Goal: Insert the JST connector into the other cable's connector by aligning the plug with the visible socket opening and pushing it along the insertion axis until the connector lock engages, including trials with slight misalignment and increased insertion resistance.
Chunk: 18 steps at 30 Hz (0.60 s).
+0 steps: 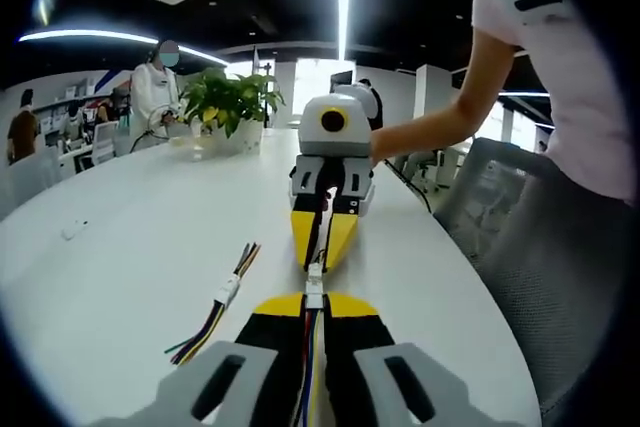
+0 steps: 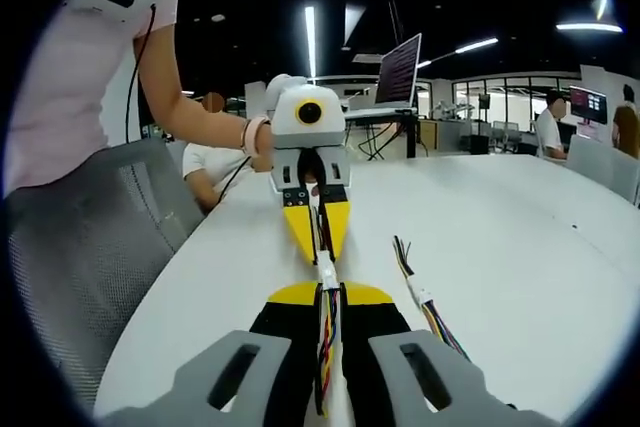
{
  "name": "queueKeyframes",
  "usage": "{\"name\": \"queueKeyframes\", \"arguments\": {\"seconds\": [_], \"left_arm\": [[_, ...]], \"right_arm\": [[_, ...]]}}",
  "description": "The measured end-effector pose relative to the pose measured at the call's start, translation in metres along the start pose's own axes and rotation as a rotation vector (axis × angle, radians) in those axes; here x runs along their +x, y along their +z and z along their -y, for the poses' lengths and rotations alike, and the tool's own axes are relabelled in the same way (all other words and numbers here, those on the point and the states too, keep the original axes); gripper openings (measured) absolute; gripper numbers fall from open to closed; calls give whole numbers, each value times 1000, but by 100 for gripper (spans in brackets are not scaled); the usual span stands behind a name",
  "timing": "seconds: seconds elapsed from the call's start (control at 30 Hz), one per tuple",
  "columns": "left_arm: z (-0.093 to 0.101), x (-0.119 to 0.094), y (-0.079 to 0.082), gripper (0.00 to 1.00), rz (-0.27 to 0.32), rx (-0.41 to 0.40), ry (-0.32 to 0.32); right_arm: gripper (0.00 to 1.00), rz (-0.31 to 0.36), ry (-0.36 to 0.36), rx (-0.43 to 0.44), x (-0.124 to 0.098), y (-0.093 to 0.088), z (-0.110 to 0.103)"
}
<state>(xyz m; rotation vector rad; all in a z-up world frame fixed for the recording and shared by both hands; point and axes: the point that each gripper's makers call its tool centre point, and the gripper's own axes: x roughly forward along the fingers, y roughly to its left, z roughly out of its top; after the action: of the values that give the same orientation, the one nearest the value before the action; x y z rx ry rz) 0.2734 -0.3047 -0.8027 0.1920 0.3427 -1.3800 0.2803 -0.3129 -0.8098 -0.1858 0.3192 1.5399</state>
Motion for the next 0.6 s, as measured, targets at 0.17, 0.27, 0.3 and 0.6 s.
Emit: {"name": "queueKeyframes", "arguments": {"seconds": [0.17, 0.27, 0.3, 0.6], "left_arm": [[0, 1, 1, 0, 2, 1, 0], [-1, 2, 3, 0, 6, 1, 5], [0, 2, 4, 0, 10, 1, 2], [-1, 3, 2, 0, 5, 3, -9]], "right_arm": [[4, -4, -10, 1, -2, -1, 2], [4, -12, -12, 5, -3, -5, 3], [4, -8, -7, 8, -2, -4, 2], [3, -15, -4, -2, -2, -4, 0]]}}
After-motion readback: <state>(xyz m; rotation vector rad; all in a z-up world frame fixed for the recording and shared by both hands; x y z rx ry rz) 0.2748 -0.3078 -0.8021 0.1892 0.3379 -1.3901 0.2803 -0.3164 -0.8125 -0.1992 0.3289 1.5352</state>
